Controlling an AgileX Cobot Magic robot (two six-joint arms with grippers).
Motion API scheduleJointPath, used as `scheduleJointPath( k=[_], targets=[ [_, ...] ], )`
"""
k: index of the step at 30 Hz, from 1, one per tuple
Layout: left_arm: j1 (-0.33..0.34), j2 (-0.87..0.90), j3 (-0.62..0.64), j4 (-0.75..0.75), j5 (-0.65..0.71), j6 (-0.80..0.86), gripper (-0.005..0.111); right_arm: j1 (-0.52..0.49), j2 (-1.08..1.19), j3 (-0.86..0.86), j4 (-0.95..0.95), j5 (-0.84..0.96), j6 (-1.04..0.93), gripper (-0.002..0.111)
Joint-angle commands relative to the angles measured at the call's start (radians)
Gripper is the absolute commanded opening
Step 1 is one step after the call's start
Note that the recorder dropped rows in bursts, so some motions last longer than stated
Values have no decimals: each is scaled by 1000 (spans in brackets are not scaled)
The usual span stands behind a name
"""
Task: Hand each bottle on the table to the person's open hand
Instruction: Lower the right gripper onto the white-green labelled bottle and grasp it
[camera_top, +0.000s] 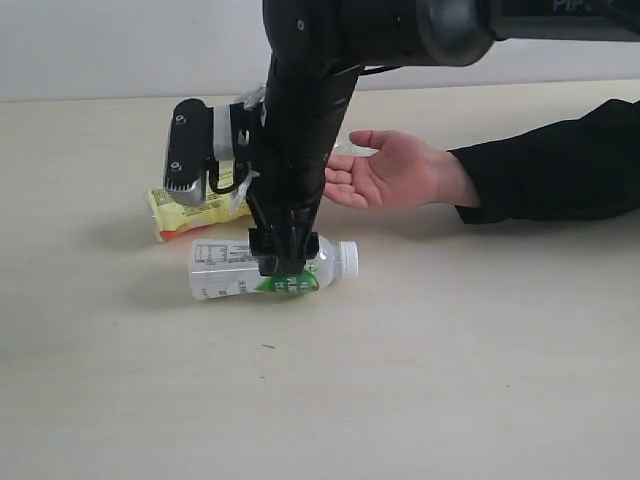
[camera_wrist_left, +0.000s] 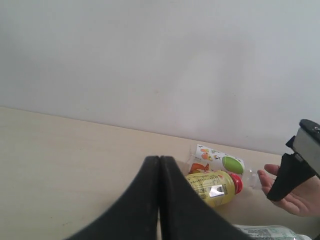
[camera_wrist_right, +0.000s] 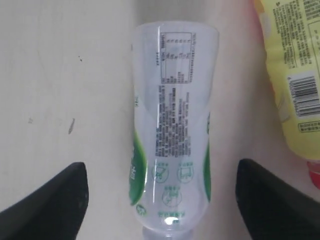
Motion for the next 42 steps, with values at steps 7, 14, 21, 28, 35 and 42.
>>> scheduleJointPath(
  k=[7,14,21,28,35,42],
  targets=[
    [-7,-6,-1,6,-1,0,0,6,88,-8,-36,-49,-5,74],
    [-7,-6,-1,6,-1,0,0,6,124,-8,-36,-105,-5,74],
    [-7,-6,-1,6,4,0,0,6,171,-8,-32,-143,9,74],
    [-7,-6,-1,6,4,0,0,6,173,-8,-34,-159,70,65],
    [-7,-6,-1,6,4,0,0,6,173,-8,-34,-130,101,22],
    [-7,-6,-1,6,4,0,0,6,156,-8,-32,-54,111,0]
  ],
)
